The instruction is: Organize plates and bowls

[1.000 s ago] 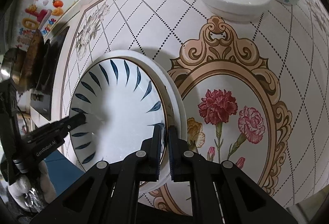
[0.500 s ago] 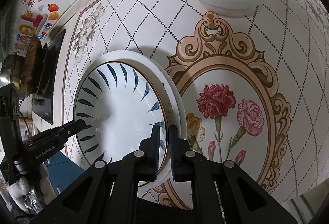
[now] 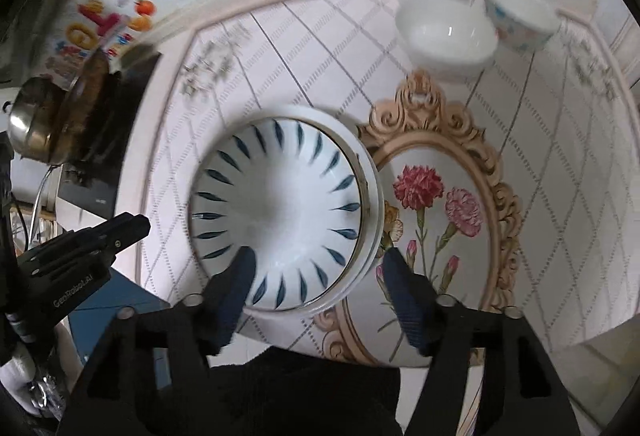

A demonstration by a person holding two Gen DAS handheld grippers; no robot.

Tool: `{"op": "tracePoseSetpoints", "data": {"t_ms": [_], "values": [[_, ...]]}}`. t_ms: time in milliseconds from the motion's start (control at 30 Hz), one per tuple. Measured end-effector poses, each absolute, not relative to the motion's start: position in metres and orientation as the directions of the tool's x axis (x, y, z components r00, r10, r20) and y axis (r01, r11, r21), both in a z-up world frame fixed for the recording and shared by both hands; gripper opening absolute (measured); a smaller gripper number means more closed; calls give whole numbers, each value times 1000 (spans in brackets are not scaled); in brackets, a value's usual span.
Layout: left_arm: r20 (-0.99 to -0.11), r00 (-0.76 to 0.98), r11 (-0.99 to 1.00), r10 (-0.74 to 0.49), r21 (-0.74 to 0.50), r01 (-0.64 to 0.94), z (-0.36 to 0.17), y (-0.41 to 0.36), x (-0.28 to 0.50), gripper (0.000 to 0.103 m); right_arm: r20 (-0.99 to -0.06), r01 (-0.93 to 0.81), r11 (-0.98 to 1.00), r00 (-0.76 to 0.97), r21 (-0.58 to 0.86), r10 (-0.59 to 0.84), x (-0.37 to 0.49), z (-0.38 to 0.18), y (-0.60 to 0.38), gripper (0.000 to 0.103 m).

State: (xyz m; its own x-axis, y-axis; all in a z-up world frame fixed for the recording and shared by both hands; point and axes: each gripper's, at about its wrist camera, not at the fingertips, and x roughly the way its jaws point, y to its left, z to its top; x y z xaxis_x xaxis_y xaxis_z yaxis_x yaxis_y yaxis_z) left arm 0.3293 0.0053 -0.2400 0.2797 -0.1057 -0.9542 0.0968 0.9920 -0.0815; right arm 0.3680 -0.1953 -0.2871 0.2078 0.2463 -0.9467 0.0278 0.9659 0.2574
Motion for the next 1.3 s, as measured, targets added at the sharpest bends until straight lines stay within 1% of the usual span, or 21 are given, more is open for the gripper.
{"op": "tracePoseSetpoints", "data": {"t_ms": [33, 67, 100, 133, 167, 333, 433, 633, 700, 767, 867, 1067, 1200, 1300], "values": [[-949, 296, 992, -106, -79, 99, -231, 7, 322, 41, -945, 26, 967, 218, 255, 244, 364, -280, -194, 82], [-946, 305, 991, -112, -83, 105, -225, 7, 318, 49, -943, 25, 967, 230, 253, 240, 357, -271, -193, 84], [-942, 315, 990, -115, -84, 111, -220, 7, 315, 61, -939, 25, 967, 245, 253, 239, 350, -260, -192, 85], [-936, 332, 990, -115, -81, 116, -213, 8, 309, 68, -937, 25, 968, 258, 250, 235, 343, -251, -192, 88], [-930, 350, 990, -115, -77, 122, -205, 8, 303, 70, -937, 23, 970, 264, 243, 229, 339, -244, -191, 88], [-913, 377, 983, -153, -101, 155, -181, 11, 276, 87, -929, 23, 972, 299, 236, 218, 309, -210, -185, 91], [-904, 394, 980, -165, -106, 166, -171, 10, 261, 93, -927, 24, 974, 313, 226, 208, 290, -195, -183, 92], [-892, 410, 977, -190, -129, 171, -159, 8, 238, 95, -922, 33, 975, 334, 218, 195, 255, -175, -181, 93], [-893, 408, 977, -188, -128, 170, -158, 4, 235, 95, -918, 31, 975, 344, 219, 196, 249, -172, -184, 95], [-891, 410, 977, -194, -139, 160, -157, 0, 236, 95, -916, 31, 971, 339, 237, 213, 248, -171, -188, 96], [-887, 428, 981, -176, -123, 148, -155, -12, 244, 95, -907, 25, 962, 338, 273, 249, 256, -174, -202, 96], [-869, 482, 993, -111, -75, 94, -154, -58, 299, 95, -882, 29, 934, 343, 355, 324, 307, -193, -254, 96], [-872, 473, 992, -123, -97, 80, -170, -96, 360, 95, -868, 64, 919, 361, 388, 341, 363, -213, -305, 96], [-890, 428, 987, -159, -145, 64, -194, -116, 409, 95, -865, 112, 901, 350, 420, 360, 413, -238, -349, 96]]}}
